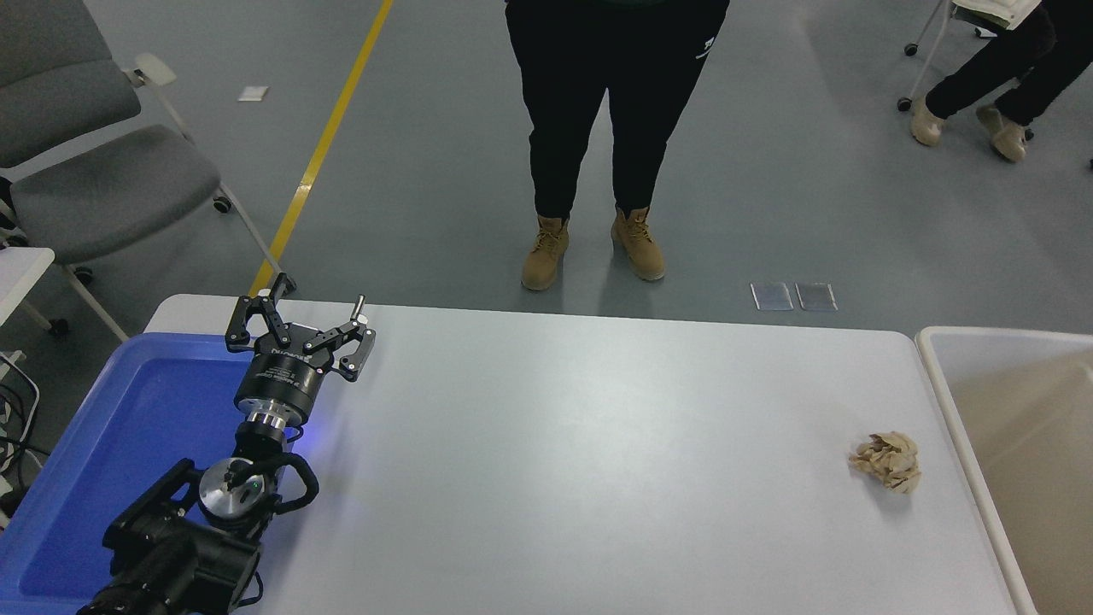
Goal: Pick up foil plate and place in dustbin
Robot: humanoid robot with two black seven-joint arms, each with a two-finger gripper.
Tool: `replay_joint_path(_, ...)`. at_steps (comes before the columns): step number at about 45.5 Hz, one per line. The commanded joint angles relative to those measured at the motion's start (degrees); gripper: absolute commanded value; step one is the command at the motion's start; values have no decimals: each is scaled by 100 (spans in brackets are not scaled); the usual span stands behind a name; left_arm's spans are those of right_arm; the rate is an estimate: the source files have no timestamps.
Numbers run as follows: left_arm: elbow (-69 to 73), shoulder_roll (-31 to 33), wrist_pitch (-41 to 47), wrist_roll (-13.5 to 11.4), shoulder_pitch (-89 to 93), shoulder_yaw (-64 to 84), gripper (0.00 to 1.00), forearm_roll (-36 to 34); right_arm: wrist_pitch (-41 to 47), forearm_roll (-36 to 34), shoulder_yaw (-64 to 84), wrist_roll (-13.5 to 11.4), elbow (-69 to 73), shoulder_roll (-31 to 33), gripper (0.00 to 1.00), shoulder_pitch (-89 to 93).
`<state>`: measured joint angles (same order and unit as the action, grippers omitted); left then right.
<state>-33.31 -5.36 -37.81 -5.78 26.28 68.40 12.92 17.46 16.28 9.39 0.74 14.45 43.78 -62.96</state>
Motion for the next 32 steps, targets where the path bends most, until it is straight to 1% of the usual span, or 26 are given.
replay_joint_path(1, 0, 0, 1, -2, 0, -2, 99, 0, -234, 50, 1380, -66, 2288, 886, 100, -1885)
replay_joint_path(9, 0, 0, 10, -2, 0, -2, 99, 0, -823, 656, 2575, -57, 4072, 1080, 100, -3440)
replay_joint_path(15, 0, 0, 1, 6, 0, -2, 99, 0, -911, 753, 3366, -57, 4838, 958, 100, -4513)
replay_joint_path(22, 0, 0, 1, 6, 0, -2, 99, 0, -859, 762, 4210, -22, 4997, 360, 100, -5331)
replay_joint_path(27, 0, 0, 10, 6, 0, -2, 99, 0, -841, 762, 4667, 5, 5234, -17, 100, -5648)
replay_joint_path(32, 0, 0, 2, 6, 0, -2, 99, 0, -867, 753, 4984, 5, 5410, -536, 100, -5754)
